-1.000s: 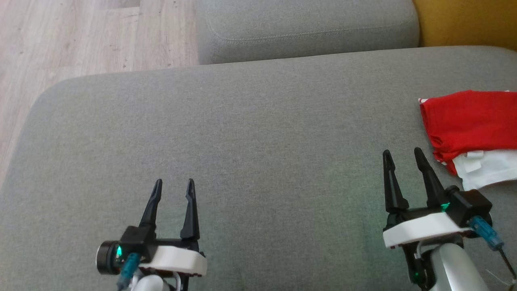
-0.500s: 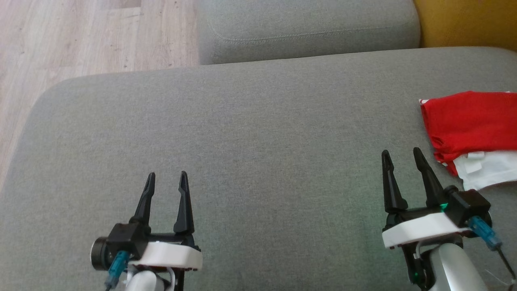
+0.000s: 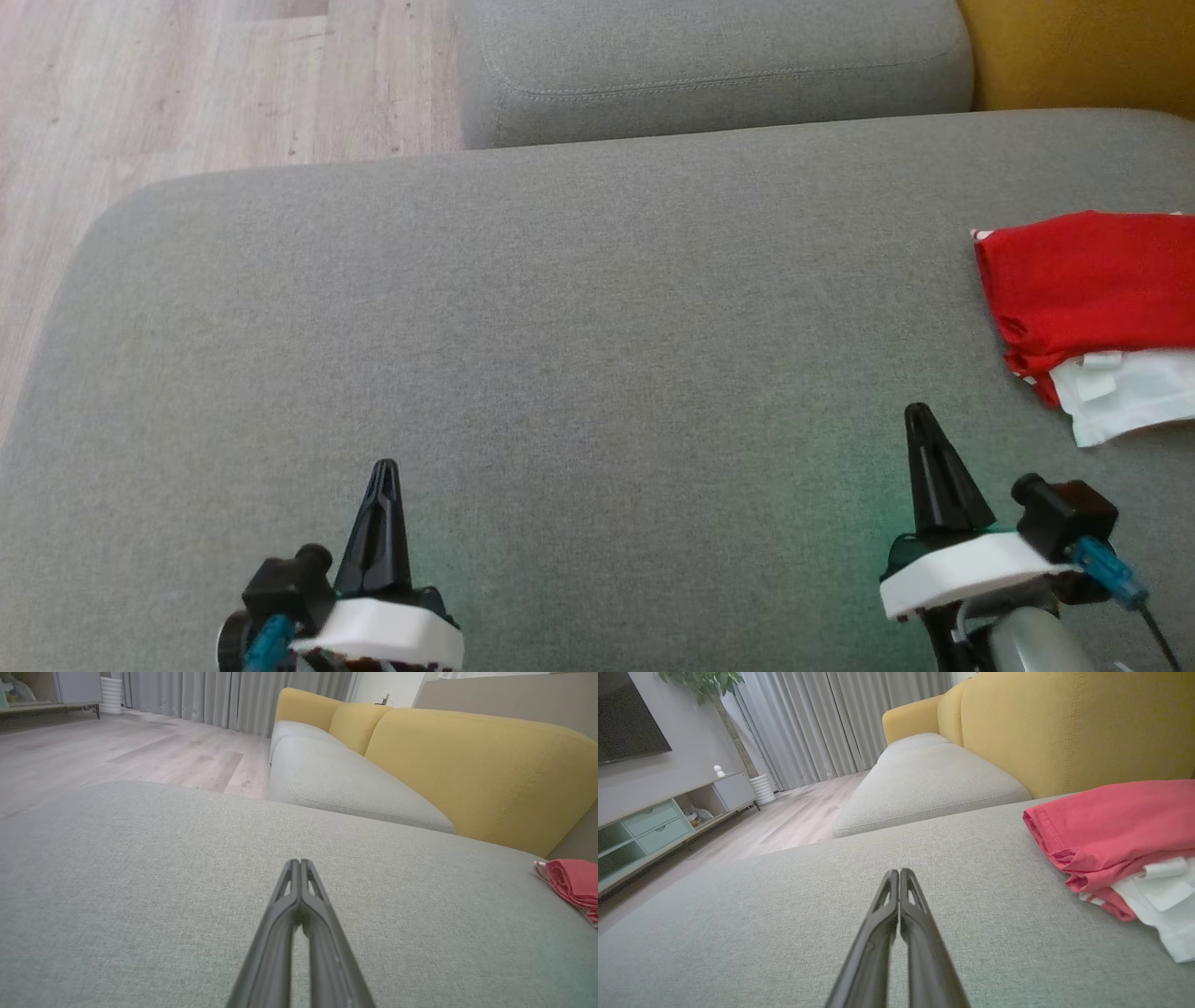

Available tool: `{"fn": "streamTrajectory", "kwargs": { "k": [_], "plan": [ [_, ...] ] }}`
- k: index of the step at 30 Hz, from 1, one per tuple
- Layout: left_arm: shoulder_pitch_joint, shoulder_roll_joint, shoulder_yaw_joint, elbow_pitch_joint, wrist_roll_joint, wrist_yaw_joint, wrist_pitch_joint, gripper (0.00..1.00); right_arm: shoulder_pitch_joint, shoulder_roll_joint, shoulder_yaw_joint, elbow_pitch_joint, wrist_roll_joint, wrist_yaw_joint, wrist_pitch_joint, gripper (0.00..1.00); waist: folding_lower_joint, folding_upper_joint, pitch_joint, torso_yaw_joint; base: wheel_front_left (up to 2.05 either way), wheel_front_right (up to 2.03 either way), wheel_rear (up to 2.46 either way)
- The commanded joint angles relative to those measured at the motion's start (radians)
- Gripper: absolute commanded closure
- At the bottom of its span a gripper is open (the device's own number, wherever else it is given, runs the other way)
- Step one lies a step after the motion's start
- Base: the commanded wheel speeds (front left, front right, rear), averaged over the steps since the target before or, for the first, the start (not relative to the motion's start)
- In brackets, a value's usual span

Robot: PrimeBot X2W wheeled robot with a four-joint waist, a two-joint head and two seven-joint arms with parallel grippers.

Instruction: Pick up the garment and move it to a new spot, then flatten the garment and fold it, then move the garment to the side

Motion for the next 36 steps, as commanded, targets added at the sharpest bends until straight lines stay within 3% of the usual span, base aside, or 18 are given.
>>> {"fn": "streamTrajectory", "kwargs": {
  "k": [1,36],
  "plan": [
    [-0.044,0.001,0.014,-0.032,-0.029,-0.009,0.006,1.0,-0.048,-0.004,-0.006,-0.036,0.035,0.0,0.009,1.0,0.0,0.0,0.0,0.0,0.0,0.0,0.0],
    [-0.059,0.01,0.107,-0.045,-0.402,-0.066,0.098,1.0,-0.057,-0.017,-0.046,-0.053,0.448,0.002,0.098,1.0,0.0,0.0,-0.003,0.008,0.0,0.0,0.0]
  ]
}}
